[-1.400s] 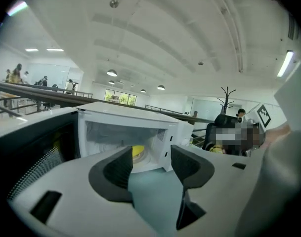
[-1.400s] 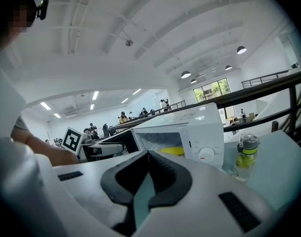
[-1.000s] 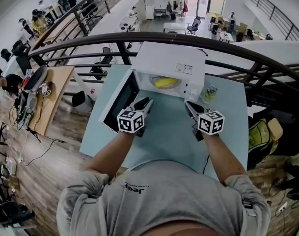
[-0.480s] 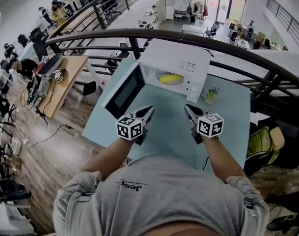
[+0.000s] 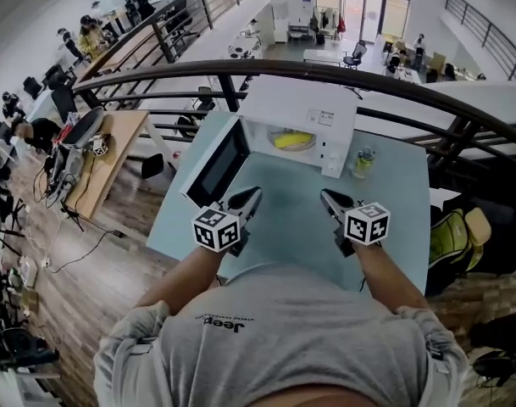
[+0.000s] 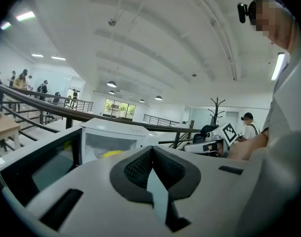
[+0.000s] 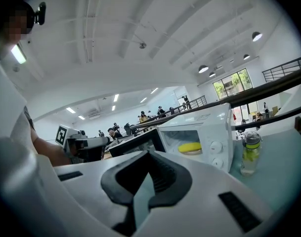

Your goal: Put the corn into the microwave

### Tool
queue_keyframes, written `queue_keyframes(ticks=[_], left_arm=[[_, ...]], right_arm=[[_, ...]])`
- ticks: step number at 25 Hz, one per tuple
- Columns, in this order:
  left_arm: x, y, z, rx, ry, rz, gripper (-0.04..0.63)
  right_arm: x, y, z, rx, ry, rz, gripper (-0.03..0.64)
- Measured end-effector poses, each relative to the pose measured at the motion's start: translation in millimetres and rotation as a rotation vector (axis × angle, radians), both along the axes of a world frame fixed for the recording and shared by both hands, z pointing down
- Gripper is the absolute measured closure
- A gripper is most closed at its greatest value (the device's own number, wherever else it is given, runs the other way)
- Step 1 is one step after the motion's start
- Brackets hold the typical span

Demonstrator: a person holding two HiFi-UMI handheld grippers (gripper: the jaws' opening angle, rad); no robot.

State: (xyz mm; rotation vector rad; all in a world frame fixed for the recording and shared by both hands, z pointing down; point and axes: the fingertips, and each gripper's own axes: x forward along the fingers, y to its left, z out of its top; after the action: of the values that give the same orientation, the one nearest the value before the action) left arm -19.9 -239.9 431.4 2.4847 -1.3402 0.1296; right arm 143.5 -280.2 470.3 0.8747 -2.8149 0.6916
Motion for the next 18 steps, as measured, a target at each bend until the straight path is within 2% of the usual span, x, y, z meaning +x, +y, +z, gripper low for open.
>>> queue_keyframes(ticks=[5, 8, 13, 18], left_arm=[[-18.2, 2.9, -13.4, 0.066, -0.051, 0.098, 0.577], [-42.7, 8.4, -19.7, 0.099, -0.079, 0.139, 0.577], [-88.8, 9.9, -18.6, 0.106, -0.075, 0.2, 0.577], [-109.7, 10.7, -20.1, 0.114, -0.031, 0.246, 0.577]], right_arm=[[-25.2, 5.4, -6.3, 0.018, 0.002, 0.052, 0.598], [-48.9, 11.0, -11.4, 0.016, 0.0, 0.09, 0.598], [-86.3, 24.3, -23.6, 0.04, 0.029, 0.122, 0.598], [-98.6, 29.6, -39.4, 0.052, 0.043, 0.173, 0.598]])
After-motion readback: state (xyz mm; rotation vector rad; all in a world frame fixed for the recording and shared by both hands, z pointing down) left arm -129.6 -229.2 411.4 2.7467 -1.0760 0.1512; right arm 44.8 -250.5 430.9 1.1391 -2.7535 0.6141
